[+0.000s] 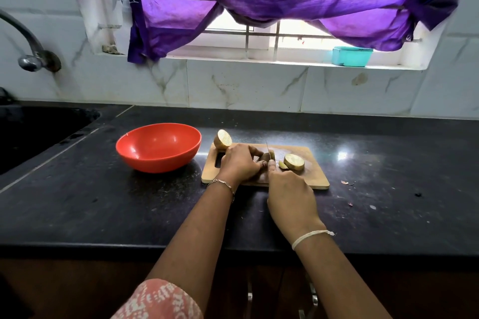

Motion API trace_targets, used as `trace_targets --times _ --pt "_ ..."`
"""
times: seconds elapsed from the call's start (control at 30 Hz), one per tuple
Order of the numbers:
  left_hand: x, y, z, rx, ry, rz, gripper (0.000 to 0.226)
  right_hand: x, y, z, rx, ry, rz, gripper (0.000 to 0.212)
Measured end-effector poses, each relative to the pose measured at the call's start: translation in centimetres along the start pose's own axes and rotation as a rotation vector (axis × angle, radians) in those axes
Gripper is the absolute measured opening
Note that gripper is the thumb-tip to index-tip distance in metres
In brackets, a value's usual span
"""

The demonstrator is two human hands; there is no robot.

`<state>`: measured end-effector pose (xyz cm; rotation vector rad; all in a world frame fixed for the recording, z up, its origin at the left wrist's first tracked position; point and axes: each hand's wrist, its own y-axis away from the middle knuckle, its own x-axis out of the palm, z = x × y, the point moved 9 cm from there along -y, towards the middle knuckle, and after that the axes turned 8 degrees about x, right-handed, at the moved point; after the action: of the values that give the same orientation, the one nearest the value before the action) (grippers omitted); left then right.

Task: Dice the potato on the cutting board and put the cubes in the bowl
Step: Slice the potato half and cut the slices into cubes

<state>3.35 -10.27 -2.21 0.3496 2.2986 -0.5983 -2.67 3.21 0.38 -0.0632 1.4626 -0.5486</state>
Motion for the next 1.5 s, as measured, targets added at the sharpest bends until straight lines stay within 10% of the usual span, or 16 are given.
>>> trace_targets --times 1.5 --pt "-0.3 0.3 -0.3 -0.011 0.033 0.004 0.026 0.3 0.1 -0.6 -0.003 -0.010 -0.021 0.063"
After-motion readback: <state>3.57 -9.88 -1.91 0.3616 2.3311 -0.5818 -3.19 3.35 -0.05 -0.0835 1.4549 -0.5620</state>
